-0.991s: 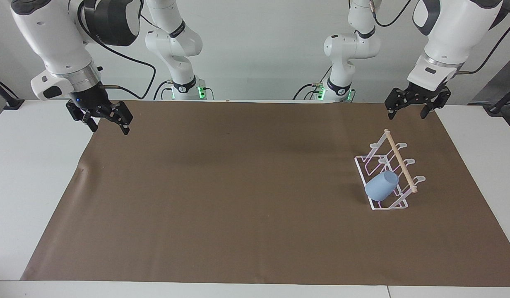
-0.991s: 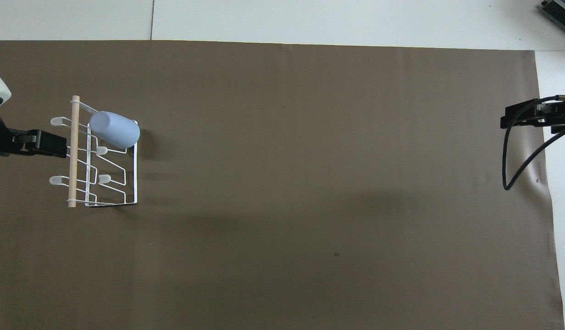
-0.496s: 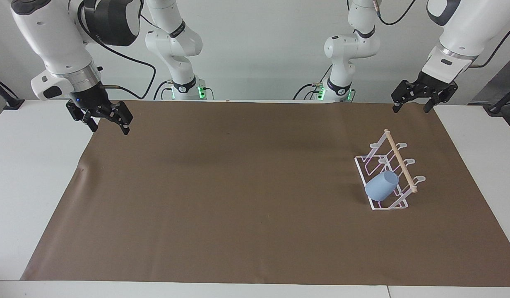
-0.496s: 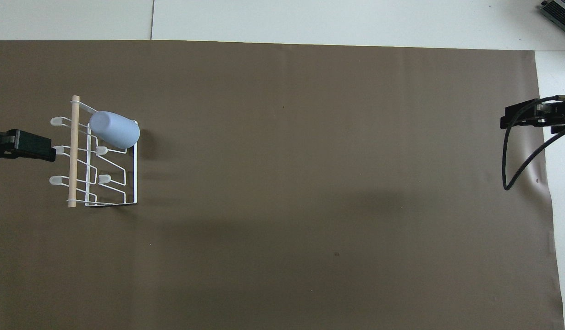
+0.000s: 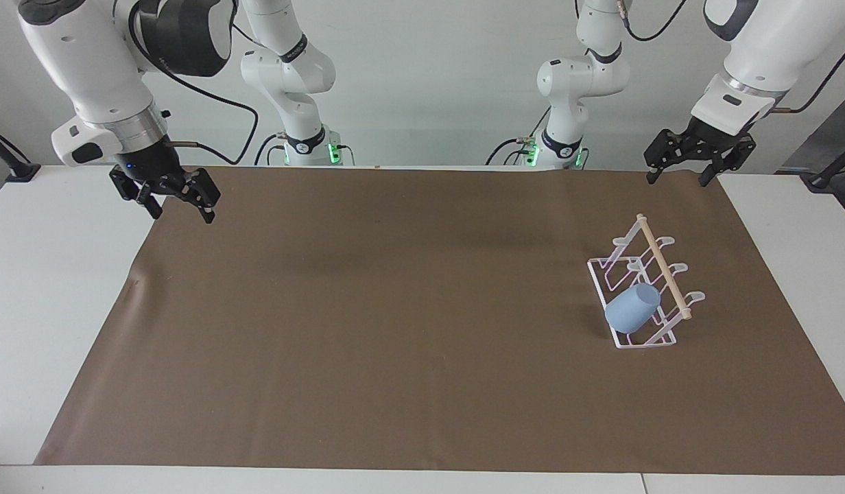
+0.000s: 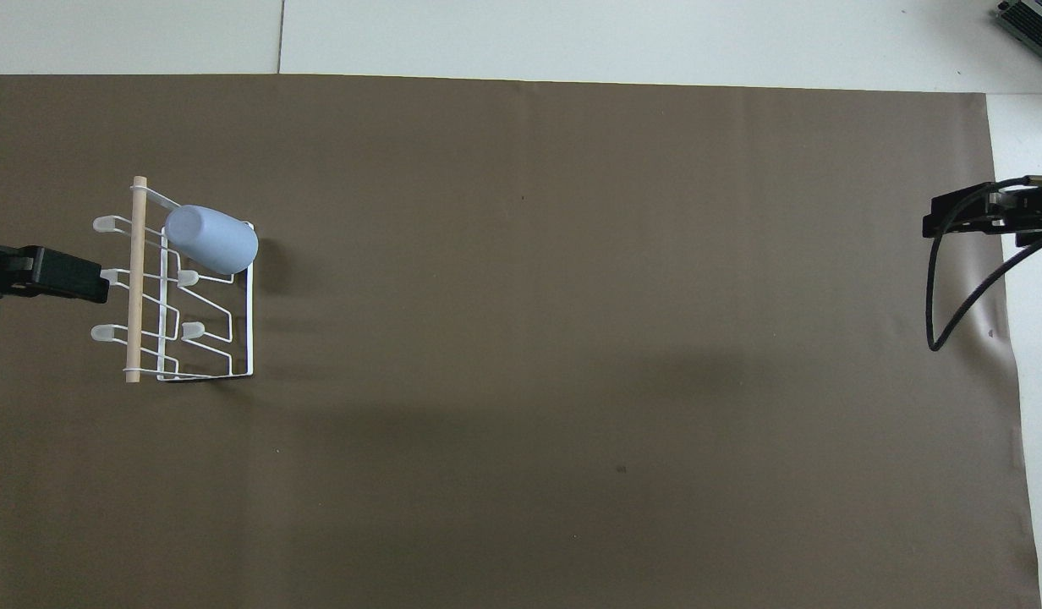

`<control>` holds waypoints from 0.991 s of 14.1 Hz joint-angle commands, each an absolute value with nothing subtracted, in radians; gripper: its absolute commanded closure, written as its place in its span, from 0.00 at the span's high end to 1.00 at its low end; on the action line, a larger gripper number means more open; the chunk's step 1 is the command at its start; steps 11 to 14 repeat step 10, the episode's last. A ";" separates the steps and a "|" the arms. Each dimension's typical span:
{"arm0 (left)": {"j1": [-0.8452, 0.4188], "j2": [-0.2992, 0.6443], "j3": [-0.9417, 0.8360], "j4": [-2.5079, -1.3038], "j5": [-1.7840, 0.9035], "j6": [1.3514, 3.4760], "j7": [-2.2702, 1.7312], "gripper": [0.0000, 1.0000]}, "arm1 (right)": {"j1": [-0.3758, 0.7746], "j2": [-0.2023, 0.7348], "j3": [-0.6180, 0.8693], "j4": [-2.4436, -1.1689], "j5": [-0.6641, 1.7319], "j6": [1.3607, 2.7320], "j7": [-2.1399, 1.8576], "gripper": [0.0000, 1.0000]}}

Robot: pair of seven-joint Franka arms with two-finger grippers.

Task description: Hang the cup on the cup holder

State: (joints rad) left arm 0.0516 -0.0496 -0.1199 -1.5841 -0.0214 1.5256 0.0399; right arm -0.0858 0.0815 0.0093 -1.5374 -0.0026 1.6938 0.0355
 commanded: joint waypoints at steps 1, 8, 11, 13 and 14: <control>0.057 -0.049 -0.124 -1.574 -0.035 1.513 0.049 1.00 | -0.098 0.064 0.015 -1.557 0.020 1.697 0.017 1.00; 0.058 -0.051 -0.126 -1.577 -0.035 1.509 0.055 1.00 | -0.098 0.064 0.015 -1.557 0.020 1.697 0.017 1.00; 0.058 -0.052 -0.126 -1.578 -0.035 1.505 0.058 1.00 | -0.098 0.064 0.015 -1.557 0.020 1.697 0.018 1.00; 0.058 -0.052 -0.126 -1.578 -0.035 1.505 0.058 1.00 | -0.098 0.064 0.015 -1.557 0.020 1.697 0.018 1.00; 0.058 -0.052 -0.126 -1.578 -0.035 1.505 0.058 1.00 | -0.098 0.064 0.015 -1.557 0.020 1.697 0.018 1.00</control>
